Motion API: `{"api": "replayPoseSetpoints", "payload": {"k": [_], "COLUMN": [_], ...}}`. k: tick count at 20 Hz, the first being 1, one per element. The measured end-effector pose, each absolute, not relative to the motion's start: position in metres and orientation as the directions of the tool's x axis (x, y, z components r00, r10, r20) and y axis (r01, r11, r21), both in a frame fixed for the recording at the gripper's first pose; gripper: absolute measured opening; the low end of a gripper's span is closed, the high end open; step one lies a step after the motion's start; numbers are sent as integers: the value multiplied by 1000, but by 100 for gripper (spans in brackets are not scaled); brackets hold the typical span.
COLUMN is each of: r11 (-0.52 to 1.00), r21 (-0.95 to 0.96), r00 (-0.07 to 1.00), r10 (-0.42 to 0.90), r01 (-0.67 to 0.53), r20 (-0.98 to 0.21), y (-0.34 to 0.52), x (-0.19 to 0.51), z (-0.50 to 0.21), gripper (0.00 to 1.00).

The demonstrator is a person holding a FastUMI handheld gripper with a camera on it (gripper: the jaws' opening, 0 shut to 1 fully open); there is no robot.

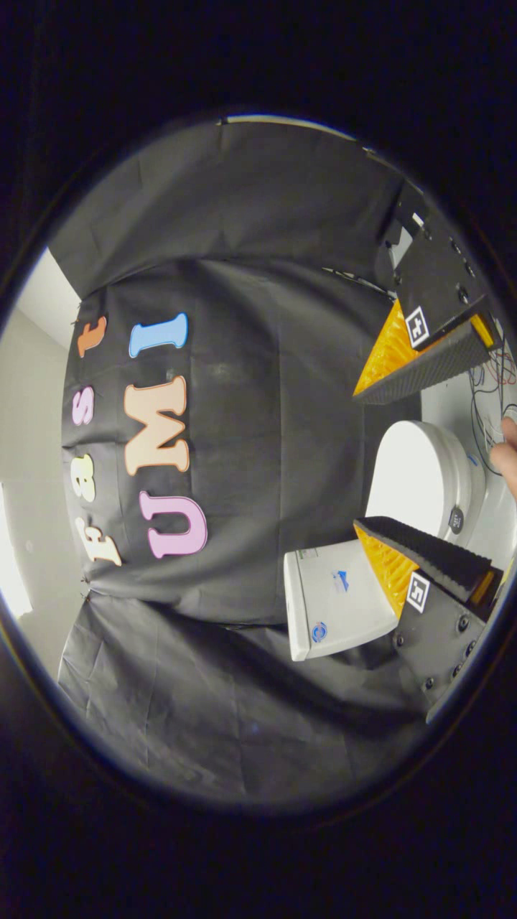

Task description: Open the toilet lid.

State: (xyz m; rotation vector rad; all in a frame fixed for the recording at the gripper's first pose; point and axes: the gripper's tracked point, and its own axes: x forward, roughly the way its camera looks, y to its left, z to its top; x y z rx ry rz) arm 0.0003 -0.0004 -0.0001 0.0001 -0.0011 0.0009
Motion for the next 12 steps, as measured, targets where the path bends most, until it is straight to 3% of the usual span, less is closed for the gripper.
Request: {"api": "replayPoseSetpoints", "payload": {"k": [12], "r11": [1000], "r21": [-5], "r00": [1000], "r10": [8], "r01": [-8], "r20": [3], "y": [4], "x": [36], "z": [3], "gripper": [97]}}
